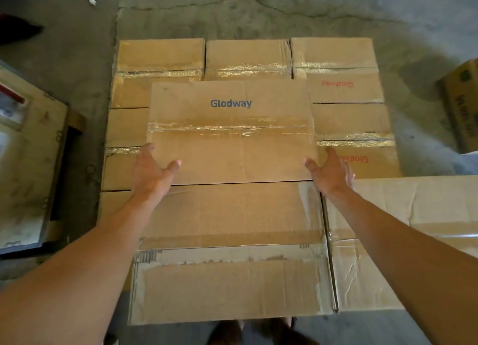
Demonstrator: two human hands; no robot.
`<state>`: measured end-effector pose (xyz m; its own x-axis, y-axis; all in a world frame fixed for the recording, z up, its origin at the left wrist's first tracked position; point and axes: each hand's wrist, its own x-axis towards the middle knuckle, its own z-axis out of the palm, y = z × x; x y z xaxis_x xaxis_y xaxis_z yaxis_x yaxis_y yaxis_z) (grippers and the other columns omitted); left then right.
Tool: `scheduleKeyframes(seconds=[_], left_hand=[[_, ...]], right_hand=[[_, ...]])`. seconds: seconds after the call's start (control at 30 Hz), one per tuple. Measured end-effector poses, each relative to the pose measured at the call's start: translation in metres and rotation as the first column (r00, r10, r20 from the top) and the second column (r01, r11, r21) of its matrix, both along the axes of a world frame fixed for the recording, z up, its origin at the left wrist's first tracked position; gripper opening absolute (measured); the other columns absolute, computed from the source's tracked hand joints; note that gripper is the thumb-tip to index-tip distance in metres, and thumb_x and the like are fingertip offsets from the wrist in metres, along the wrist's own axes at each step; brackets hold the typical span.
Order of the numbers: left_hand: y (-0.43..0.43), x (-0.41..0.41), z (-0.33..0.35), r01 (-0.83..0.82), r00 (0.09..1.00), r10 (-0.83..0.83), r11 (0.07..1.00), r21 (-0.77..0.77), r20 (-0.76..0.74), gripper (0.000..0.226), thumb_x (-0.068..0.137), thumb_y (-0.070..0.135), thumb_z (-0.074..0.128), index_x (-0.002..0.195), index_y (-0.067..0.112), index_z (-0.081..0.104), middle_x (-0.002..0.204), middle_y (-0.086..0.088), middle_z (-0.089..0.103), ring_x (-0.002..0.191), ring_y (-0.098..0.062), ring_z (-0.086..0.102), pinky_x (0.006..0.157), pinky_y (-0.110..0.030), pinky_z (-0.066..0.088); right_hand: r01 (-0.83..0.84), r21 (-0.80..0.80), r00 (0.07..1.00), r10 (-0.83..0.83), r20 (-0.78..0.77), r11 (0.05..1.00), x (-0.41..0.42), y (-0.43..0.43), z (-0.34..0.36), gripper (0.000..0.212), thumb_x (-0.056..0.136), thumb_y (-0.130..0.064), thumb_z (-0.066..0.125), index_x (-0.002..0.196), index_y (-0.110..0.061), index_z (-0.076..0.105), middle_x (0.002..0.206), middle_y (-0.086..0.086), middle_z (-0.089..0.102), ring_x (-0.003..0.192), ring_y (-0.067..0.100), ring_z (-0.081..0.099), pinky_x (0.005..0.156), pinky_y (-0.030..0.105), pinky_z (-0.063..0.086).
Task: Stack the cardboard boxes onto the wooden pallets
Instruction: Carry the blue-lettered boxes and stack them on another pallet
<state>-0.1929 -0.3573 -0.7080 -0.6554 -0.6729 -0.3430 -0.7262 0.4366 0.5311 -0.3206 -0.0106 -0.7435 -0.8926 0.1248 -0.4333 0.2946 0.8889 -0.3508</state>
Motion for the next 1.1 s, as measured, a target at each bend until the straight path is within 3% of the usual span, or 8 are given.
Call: scheduleKeyframes(seconds=[0.1, 0.2, 0.33, 0.47, 0.57, 0.7, 0.87, 1.1], left_hand=[[0.025, 0.003, 0.041, 0.125, 0.989, -0.127, 0.992, -0.027, -0.074, 0.059, 0.094, 0.038, 0.068, 0.145, 0.015, 0.048, 0.151, -0.007, 0.048, 0.138, -0.026, 0.045, 0.111, -0.035, 0.035], [0.051, 0.001, 0.091, 0.138, 0.974, -0.151, 0.987, -0.081, -0.171, 0.052, 0.094, 0.036, 0.067, 0.139, 0.012, 0.054, 0.144, -0.008, 0.055, 0.132, -0.025, 0.052, 0.105, -0.033, 0.04], [0.093, -0.004, 0.169, 0.153, 0.947, -0.181, 0.981, -0.123, -0.266, 0.051, 0.094, 0.036, 0.067, 0.138, 0.011, 0.055, 0.14, -0.007, 0.056, 0.128, -0.024, 0.054, 0.094, -0.028, 0.04], [0.134, -0.002, 0.246, 0.226, 0.898, -0.294, 0.947, -0.23, -0.327, 0.056, 0.093, 0.04, 0.066, 0.138, 0.008, 0.056, 0.138, -0.011, 0.058, 0.126, -0.028, 0.054, 0.102, -0.036, 0.042], [0.165, 0.002, 0.302, 0.257, 0.855, -0.35, 0.927, -0.275, -0.382, 0.053, 0.092, 0.039, 0.068, 0.133, 0.007, 0.06, 0.132, -0.012, 0.064, 0.121, -0.03, 0.059, 0.099, -0.037, 0.045], [0.209, 0.016, 0.363, 0.359, 0.757, -0.441, 0.897, -0.257, -0.481, 0.051, 0.094, 0.04, 0.066, 0.133, 0.008, 0.061, 0.131, -0.009, 0.066, 0.123, -0.026, 0.059, 0.1, -0.034, 0.044], [0.273, 0.046, 0.399, 0.488, 0.631, -0.591, 0.806, -0.335, -0.503, 0.055, 0.095, 0.045, 0.061, 0.137, 0.011, 0.057, 0.137, -0.008, 0.062, 0.128, -0.026, 0.056, 0.103, -0.038, 0.043], [0.424, 0.066, 0.42, 0.678, 0.405, -0.791, 0.597, -0.43, -0.459, 0.058, 0.095, 0.043, 0.063, 0.14, 0.008, 0.054, 0.137, -0.012, 0.061, 0.126, -0.028, 0.056, 0.101, -0.038, 0.043]], right_hand=[[0.016, -0.051, 0.997, -0.02, -0.077, 0.999, -0.001, 0.012, 0.048, 0.069, 0.095, -0.061, 0.053, 0.147, -0.017, 0.046, 0.143, 0.016, 0.056, 0.131, 0.041, 0.051, 0.105, 0.049, 0.044], [0.031, -0.087, 0.989, -0.043, -0.143, 0.996, -0.003, 0.03, 0.104, 0.064, 0.098, -0.058, 0.049, 0.147, -0.016, 0.048, 0.143, 0.017, 0.056, 0.131, 0.038, 0.051, 0.104, 0.046, 0.043], [0.016, -0.141, 0.969, -0.05, -0.241, 0.99, 0.003, 0.054, 0.189, 0.061, 0.1, -0.054, 0.048, 0.147, -0.016, 0.047, 0.144, 0.017, 0.055, 0.131, 0.038, 0.052, 0.104, 0.046, 0.043], [-0.012, -0.185, 0.93, -0.057, -0.363, 0.983, 0.028, 0.078, 0.273, 0.064, 0.1, -0.056, 0.046, 0.148, -0.014, 0.047, 0.145, 0.015, 0.054, 0.133, 0.036, 0.05, 0.104, 0.043, 0.043], [-0.011, -0.209, 0.904, -0.079, -0.42, 0.978, 0.059, 0.101, 0.326, 0.065, 0.1, -0.058, 0.045, 0.148, -0.014, 0.046, 0.146, 0.016, 0.053, 0.134, 0.035, 0.048, 0.107, 0.044, 0.04], [0.067, -0.246, 0.84, -0.188, -0.509, 0.967, 0.112, 0.147, 0.386, 0.066, 0.099, -0.06, 0.046, 0.147, -0.016, 0.047, 0.145, 0.016, 0.051, 0.131, 0.035, 0.049, 0.104, 0.043, 0.04], [0.2, -0.236, 0.762, -0.302, -0.573, 0.951, 0.183, 0.225, 0.423, 0.067, 0.098, -0.061, 0.045, 0.147, -0.016, 0.046, 0.145, 0.017, 0.05, 0.13, 0.036, 0.049, 0.104, 0.044, 0.04], [0.374, -0.26, 0.631, -0.45, -0.632, 0.89, 0.253, 0.365, 0.44, 0.06, 0.099, -0.059, 0.047, 0.139, -0.015, 0.052, 0.141, 0.018, 0.053, 0.122, 0.038, 0.054, 0.097, 0.047, 0.047]])
